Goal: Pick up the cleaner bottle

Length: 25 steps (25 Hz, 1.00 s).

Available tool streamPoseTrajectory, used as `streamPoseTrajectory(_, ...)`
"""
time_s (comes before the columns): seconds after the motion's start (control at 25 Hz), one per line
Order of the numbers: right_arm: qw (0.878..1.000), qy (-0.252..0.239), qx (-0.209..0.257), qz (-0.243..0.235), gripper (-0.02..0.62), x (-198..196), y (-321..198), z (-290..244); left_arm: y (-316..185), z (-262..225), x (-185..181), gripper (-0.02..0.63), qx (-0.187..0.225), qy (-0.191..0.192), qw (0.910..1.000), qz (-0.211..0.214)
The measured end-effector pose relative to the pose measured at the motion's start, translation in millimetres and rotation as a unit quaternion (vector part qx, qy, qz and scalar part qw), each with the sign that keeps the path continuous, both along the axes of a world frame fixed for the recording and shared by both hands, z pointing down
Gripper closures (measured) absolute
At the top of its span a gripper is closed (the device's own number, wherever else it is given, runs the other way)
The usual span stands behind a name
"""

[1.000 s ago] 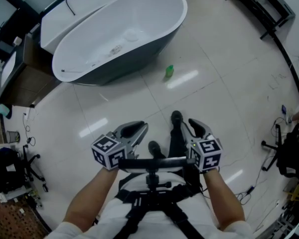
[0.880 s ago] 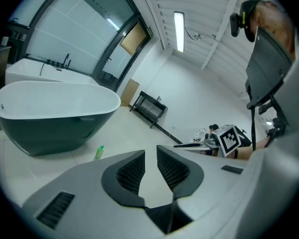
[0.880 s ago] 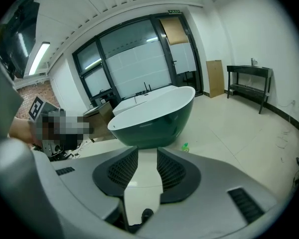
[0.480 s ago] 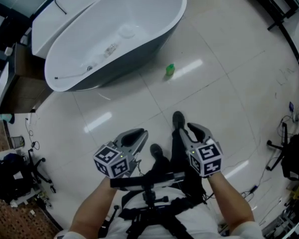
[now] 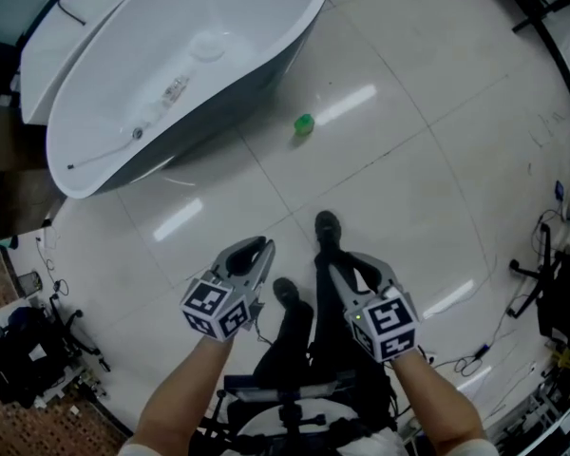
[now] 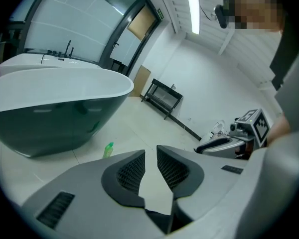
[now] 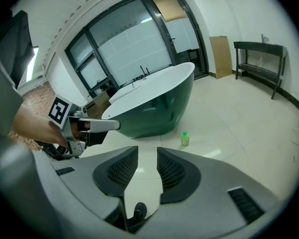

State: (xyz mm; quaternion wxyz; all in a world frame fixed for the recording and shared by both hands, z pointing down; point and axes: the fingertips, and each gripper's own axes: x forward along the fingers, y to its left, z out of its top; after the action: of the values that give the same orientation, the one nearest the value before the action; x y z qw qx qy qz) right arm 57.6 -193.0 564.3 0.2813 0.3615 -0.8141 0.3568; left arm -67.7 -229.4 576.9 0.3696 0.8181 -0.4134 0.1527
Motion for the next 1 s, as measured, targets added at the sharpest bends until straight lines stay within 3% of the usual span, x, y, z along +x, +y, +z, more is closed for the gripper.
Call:
streamPoseTrajectory(0.32, 0.999, -0.019, -0.033, 0.02, 0.48, 25, -12, 50, -52, 69, 38, 0.532, -0.004, -0.005, 0.9992, 0.04)
streamPoseTrajectory(0.52, 0.998, -0.019, -0.05, 0.027, 0.479, 45, -25, 79, -82, 128, 56, 0.541, -0.024, -0.035, 0.9962, 0.076)
streamPoseTrajectory(1.0, 0.997, -0.02, -0.067, 0.022, 0.48, 64, -40, 135, -130, 235, 58, 0.552, -0.033, -0.08, 0.992, 0.092)
